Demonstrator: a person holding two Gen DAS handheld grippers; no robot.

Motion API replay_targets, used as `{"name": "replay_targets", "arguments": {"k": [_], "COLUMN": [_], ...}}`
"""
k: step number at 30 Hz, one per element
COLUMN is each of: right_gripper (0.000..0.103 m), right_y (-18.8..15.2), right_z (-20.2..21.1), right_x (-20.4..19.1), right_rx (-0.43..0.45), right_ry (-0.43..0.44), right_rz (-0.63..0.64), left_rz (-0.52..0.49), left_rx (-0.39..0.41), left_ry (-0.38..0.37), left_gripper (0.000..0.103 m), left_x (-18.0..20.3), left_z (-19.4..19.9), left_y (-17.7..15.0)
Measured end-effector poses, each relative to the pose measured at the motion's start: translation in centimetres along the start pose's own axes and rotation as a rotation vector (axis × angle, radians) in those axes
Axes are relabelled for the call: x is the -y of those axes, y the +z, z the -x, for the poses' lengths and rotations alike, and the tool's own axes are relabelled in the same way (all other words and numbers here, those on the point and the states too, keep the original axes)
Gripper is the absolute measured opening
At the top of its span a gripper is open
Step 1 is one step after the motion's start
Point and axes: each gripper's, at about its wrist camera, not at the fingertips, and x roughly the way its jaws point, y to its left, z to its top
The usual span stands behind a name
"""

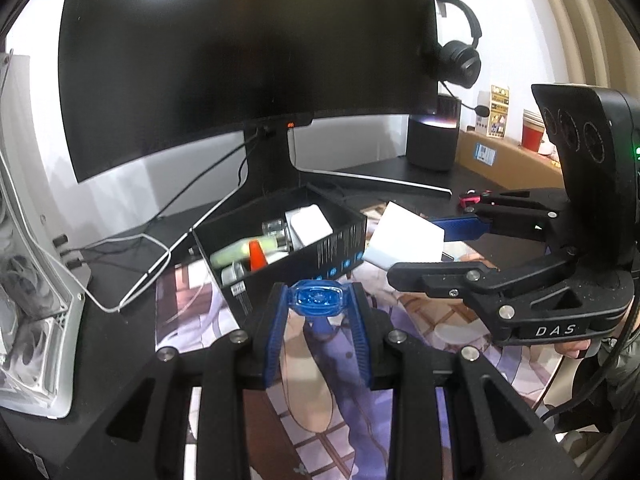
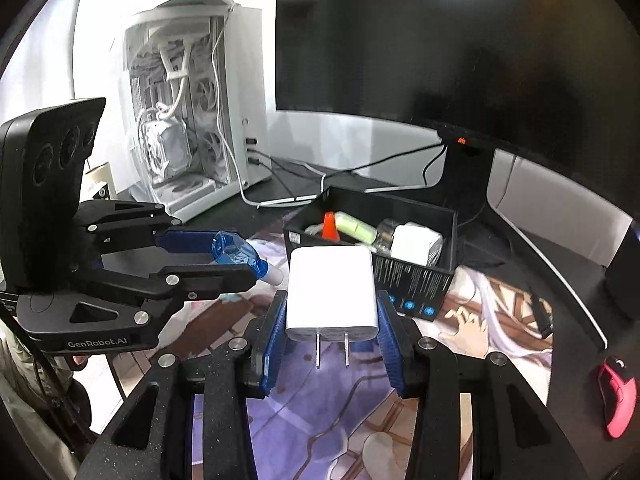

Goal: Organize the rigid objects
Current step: 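Carry the blue bottle over the black box with the left gripper while the right carries the charger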

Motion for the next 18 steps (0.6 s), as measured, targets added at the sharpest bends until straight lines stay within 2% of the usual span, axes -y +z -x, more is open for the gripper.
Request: {"name": "replay_targets", "arguments": {"k": [9, 18], "right_gripper": [0.042, 0.042], "right_y": [2.8, 5.3], "right_z": [0.7, -0.7], "right_x": [0.6, 2.7], "right_rx": [0.068, 0.103], "right_ry": [-0.019, -0.044], "right_rz": [0.003, -0.025], "left_rz": [-0.003, 0.035], "left_rx": [0.045, 0.081], "left_ry": [0.018, 0.044], "left_gripper": [0.029, 0.029], "left_x": [0.0, -2.1], "left_z": [-0.3, -1.6], "left_y": [2.5, 5.3]}}
